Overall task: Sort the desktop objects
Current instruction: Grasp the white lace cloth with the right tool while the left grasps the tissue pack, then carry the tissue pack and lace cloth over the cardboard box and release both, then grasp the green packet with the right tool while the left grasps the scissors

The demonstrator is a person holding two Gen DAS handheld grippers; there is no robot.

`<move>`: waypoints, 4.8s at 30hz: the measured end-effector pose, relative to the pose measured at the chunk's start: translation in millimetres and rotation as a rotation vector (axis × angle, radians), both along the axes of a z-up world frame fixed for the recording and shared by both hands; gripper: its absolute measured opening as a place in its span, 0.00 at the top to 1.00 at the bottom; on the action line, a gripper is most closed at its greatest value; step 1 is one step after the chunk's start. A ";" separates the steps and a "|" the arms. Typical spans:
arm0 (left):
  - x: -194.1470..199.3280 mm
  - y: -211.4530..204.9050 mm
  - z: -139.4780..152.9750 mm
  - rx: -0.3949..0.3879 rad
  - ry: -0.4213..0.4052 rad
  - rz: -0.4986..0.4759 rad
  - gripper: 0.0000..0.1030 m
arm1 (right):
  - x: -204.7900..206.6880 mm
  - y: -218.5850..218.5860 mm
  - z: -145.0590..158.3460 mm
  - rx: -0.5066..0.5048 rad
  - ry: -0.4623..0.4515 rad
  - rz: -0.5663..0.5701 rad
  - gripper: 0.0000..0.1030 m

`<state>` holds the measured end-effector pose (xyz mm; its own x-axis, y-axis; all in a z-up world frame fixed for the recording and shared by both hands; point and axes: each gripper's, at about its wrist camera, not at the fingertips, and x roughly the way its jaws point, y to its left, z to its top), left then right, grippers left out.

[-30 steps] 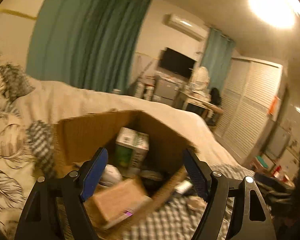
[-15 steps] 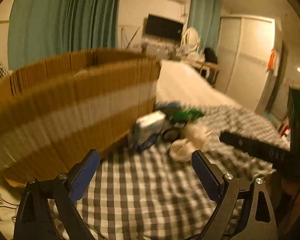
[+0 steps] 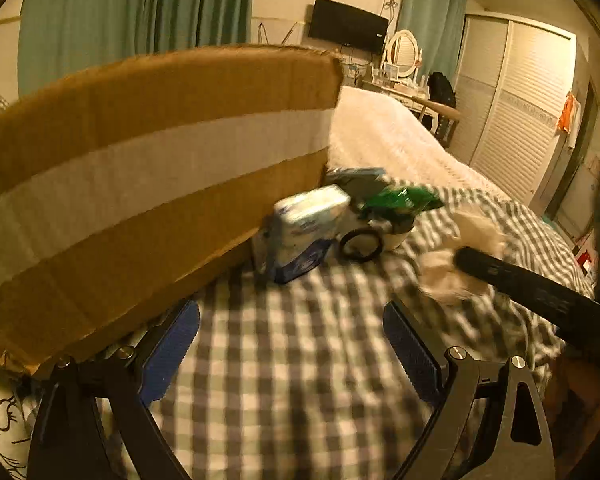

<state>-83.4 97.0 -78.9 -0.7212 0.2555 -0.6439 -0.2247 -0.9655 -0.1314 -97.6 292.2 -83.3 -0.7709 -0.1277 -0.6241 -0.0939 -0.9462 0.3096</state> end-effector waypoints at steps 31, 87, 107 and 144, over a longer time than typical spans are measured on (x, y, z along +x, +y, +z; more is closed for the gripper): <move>28.9 -16.1 40.9 0.018 -0.044 0.036 0.55 | 44.8 34.5 16.8 -0.133 0.077 -0.025 0.82; 40.7 -76.7 142.9 0.102 0.188 0.067 0.00 | 76.8 -60.3 164.4 0.152 0.219 -0.188 0.20; -3.8 -2.8 -6.2 0.017 -0.113 0.067 0.00 | 82.9 -8.8 33.1 0.100 0.077 -0.177 0.20; -52.4 -20.6 -20.9 0.116 -0.116 0.089 0.00 | -25.8 -22.8 -2.6 0.104 0.067 -0.075 0.57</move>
